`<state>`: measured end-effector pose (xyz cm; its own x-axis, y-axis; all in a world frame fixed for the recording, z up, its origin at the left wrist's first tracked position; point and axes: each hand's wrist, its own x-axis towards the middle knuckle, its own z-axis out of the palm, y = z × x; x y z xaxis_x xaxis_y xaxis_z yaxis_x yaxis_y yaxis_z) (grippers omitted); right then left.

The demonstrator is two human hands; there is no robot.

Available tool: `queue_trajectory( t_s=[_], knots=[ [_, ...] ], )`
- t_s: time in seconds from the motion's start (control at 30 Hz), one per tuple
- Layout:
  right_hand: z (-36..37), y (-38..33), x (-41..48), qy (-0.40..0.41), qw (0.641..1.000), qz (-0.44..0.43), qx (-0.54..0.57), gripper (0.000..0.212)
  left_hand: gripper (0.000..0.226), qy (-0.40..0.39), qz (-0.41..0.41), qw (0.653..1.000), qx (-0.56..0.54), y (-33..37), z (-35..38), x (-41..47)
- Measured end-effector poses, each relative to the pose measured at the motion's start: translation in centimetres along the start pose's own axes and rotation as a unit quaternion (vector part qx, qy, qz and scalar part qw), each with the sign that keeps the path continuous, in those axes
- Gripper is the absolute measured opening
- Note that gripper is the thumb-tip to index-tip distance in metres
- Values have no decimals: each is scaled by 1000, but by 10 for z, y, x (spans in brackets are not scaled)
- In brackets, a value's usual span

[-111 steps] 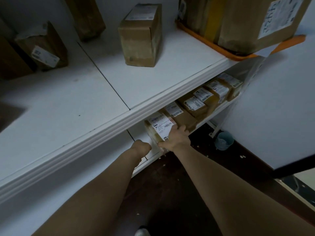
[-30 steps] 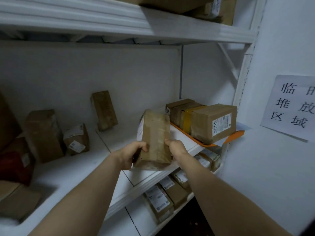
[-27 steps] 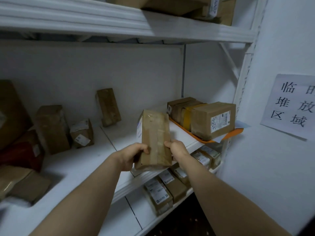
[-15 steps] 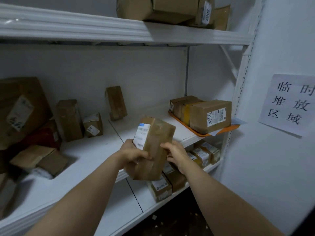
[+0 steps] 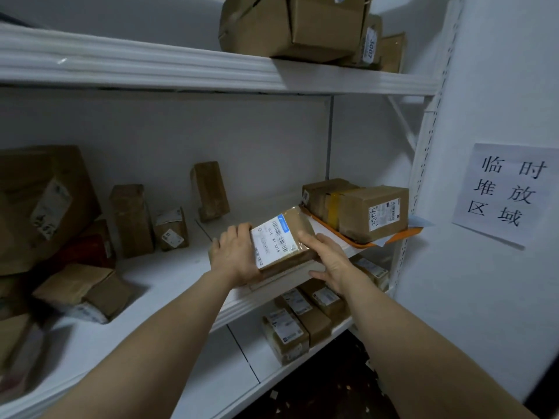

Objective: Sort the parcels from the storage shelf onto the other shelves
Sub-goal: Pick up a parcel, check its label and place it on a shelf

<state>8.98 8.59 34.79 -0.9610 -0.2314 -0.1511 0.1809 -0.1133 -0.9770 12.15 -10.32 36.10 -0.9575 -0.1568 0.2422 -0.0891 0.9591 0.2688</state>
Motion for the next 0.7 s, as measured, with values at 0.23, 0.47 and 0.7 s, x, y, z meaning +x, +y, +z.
queue_trajectory(
  t_s=[0.23,0.47,0.7],
  knots=[
    [26,6,-2,-28,998,-23,55,63,112,12,-152,979,-136,-13,4,-4],
    [40,22,0,-30,998,-29,42,97,45,-113,-380,663,-634,-27,-25,-12],
    [54,38,-4,-67,998,7,-3,104,39,-159,-344,663,-646,-25,-33,-28]
  ],
)
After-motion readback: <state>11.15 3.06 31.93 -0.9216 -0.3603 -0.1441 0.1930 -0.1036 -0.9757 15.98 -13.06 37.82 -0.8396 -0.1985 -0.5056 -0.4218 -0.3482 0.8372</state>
